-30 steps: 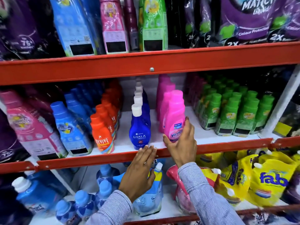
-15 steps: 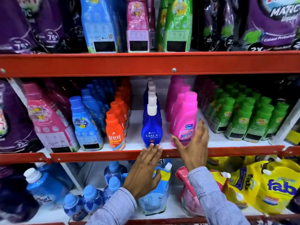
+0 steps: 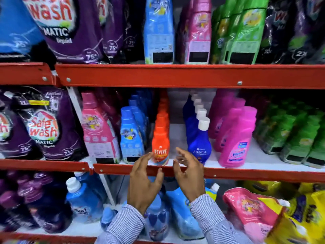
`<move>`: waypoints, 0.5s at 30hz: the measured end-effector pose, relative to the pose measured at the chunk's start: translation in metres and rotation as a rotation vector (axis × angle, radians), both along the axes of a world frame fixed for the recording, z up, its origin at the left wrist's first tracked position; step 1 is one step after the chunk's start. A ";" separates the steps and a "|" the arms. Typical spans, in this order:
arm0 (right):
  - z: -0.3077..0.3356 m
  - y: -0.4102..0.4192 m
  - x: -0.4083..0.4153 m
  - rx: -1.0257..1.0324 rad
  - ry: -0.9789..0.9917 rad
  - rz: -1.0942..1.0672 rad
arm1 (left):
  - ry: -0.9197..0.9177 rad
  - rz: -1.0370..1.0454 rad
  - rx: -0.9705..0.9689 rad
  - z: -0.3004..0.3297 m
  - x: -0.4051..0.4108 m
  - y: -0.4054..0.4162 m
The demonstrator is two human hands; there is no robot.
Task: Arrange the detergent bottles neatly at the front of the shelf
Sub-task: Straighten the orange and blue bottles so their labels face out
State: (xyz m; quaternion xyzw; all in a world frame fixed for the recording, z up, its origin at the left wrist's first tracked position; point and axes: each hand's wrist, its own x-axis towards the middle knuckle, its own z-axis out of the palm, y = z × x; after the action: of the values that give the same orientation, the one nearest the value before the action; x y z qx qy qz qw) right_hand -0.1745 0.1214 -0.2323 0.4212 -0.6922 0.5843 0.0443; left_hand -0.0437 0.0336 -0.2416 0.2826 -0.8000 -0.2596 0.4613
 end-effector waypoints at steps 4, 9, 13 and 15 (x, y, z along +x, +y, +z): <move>-0.004 -0.022 -0.003 0.086 -0.155 0.021 | -0.029 -0.019 0.148 0.003 -0.003 -0.008; -0.004 -0.034 -0.009 0.123 -0.195 0.033 | -0.053 -0.043 0.174 0.008 -0.012 -0.014; -0.004 -0.037 -0.010 0.109 -0.225 0.043 | -0.031 -0.074 0.185 0.006 -0.013 -0.018; -0.006 -0.037 -0.011 0.100 -0.237 0.042 | -0.028 -0.084 0.184 0.005 -0.012 -0.020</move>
State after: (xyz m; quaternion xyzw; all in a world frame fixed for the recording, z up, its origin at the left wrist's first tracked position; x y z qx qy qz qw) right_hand -0.1859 0.0842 -0.2379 0.3655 -0.7119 0.5955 -0.0711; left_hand -0.0556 0.0137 -0.2368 0.2934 -0.7903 -0.3470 0.4110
